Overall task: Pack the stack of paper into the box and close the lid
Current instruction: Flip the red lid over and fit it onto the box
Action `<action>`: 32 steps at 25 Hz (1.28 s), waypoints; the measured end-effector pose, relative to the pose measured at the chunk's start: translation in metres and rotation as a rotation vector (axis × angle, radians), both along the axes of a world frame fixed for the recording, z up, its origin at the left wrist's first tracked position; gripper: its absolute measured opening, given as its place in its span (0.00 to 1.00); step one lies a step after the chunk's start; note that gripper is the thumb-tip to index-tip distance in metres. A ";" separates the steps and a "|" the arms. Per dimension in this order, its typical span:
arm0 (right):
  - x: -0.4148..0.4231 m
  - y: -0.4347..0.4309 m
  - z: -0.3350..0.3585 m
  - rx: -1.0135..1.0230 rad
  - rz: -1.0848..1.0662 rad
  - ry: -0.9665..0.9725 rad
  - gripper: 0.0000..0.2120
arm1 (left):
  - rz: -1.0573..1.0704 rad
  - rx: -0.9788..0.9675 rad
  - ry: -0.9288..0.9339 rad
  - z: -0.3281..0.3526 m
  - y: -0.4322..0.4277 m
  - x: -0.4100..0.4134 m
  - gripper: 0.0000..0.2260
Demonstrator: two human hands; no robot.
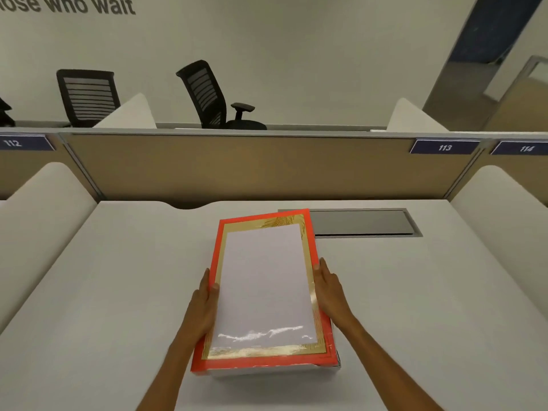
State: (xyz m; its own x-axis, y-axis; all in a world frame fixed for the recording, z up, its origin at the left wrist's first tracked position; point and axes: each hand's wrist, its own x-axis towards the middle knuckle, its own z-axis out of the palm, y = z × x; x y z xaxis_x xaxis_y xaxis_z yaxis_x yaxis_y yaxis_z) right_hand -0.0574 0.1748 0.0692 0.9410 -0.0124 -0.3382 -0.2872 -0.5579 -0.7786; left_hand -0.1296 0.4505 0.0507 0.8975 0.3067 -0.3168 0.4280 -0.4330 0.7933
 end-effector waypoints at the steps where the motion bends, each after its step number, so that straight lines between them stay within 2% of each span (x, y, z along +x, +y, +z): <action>1: 0.001 -0.003 -0.006 -0.016 -0.002 0.006 0.28 | -0.007 0.034 0.014 -0.003 -0.003 0.001 0.32; 18: 0.005 -0.021 -0.040 0.021 -0.024 0.011 0.27 | 0.003 0.346 -0.025 -0.032 -0.027 0.004 0.28; 32: 0.003 -0.017 -0.057 -0.029 -0.054 -0.018 0.27 | 0.004 0.344 -0.011 -0.033 -0.029 0.002 0.27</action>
